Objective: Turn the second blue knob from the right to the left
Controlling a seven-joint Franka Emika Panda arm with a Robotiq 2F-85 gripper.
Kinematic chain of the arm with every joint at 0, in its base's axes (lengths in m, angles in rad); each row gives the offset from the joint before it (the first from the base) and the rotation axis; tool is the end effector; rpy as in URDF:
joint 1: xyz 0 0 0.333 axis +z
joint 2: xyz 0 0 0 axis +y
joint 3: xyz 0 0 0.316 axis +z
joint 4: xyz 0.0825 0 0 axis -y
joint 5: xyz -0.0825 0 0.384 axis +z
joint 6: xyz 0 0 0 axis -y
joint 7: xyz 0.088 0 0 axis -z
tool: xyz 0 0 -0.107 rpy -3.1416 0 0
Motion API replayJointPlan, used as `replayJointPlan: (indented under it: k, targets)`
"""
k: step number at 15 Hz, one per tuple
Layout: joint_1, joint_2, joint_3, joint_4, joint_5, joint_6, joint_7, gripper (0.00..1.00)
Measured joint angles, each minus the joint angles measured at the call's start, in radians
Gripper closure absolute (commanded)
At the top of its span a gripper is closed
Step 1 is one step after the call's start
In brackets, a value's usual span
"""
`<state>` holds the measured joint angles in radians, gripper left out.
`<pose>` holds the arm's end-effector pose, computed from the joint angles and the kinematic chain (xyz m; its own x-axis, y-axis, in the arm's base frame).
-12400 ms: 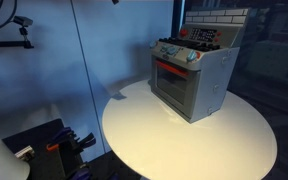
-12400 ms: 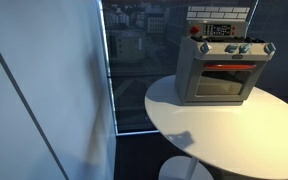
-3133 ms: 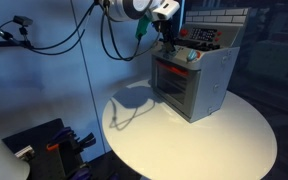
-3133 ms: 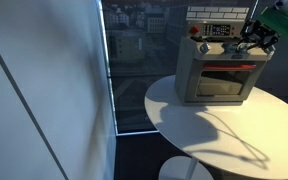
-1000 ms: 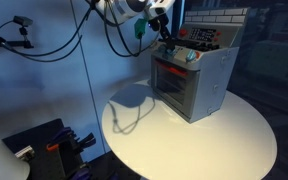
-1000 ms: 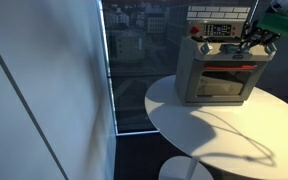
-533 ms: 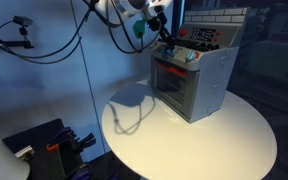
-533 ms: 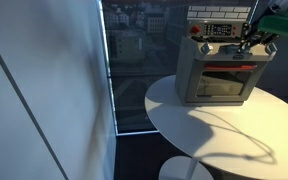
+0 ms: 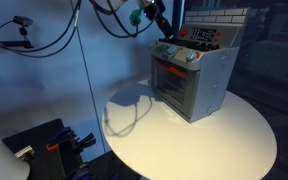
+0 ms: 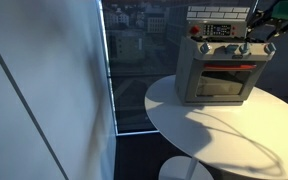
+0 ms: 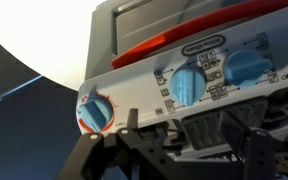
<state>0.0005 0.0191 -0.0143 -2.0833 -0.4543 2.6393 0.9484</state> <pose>0.5905 0.0031 0.4746 0.6484 -0.5147 0.5610 -0.5434 -0.8290 -0.1325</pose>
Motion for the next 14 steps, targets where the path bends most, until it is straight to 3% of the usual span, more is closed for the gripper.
replayJointPlan:
  k: [8, 14]
  targets:
    - [0.001, -0.121, 0.019, -0.045, 0.292, -0.227, -0.272, 0.00]
    - [0.000, -0.209, 0.020, -0.048, 0.399, -0.466, -0.376, 0.00]
